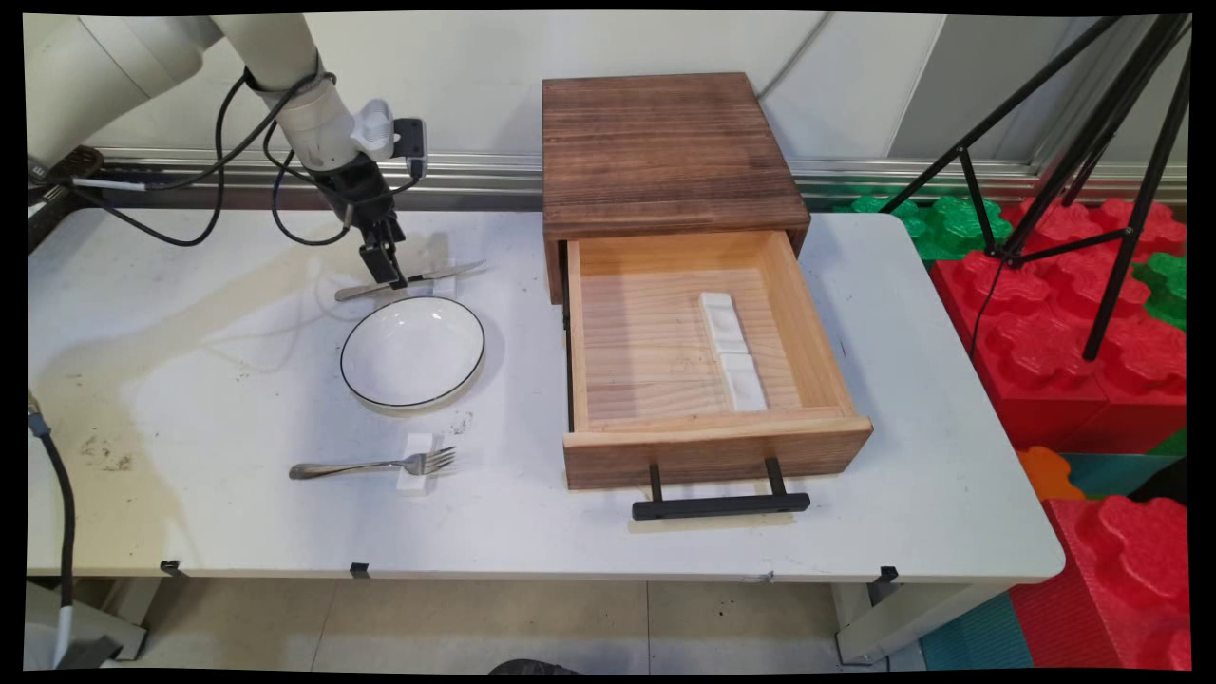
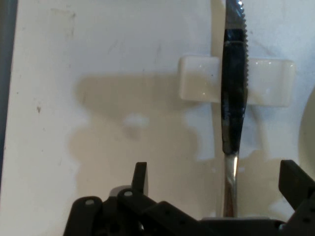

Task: Pick up the knife from the left of the white plate

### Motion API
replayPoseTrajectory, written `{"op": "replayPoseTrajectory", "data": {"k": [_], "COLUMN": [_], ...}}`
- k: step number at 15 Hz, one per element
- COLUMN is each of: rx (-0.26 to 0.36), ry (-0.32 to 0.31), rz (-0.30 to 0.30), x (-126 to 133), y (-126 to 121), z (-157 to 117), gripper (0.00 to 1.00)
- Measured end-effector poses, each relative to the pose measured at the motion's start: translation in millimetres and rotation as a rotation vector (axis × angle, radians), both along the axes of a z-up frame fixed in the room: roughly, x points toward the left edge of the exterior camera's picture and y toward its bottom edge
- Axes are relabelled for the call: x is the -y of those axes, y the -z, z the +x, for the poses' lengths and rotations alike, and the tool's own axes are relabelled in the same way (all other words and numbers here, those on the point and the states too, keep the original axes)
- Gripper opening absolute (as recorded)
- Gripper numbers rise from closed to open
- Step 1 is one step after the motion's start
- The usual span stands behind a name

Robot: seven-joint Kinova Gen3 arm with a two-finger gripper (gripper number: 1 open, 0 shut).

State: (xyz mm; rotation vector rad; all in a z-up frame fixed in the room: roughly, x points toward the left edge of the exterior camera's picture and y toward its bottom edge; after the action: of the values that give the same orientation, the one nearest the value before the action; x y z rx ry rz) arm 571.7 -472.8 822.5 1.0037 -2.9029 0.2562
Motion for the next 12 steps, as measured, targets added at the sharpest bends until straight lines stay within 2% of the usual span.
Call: {"op": "replayPoseTrajectory", "data": {"k": [12], "rx": [-0.04], "ry": [0.019], "rz": [0.013], "x": [7.3], "y": [12.9], "z": [5.2], "gripper": [1.0]}}
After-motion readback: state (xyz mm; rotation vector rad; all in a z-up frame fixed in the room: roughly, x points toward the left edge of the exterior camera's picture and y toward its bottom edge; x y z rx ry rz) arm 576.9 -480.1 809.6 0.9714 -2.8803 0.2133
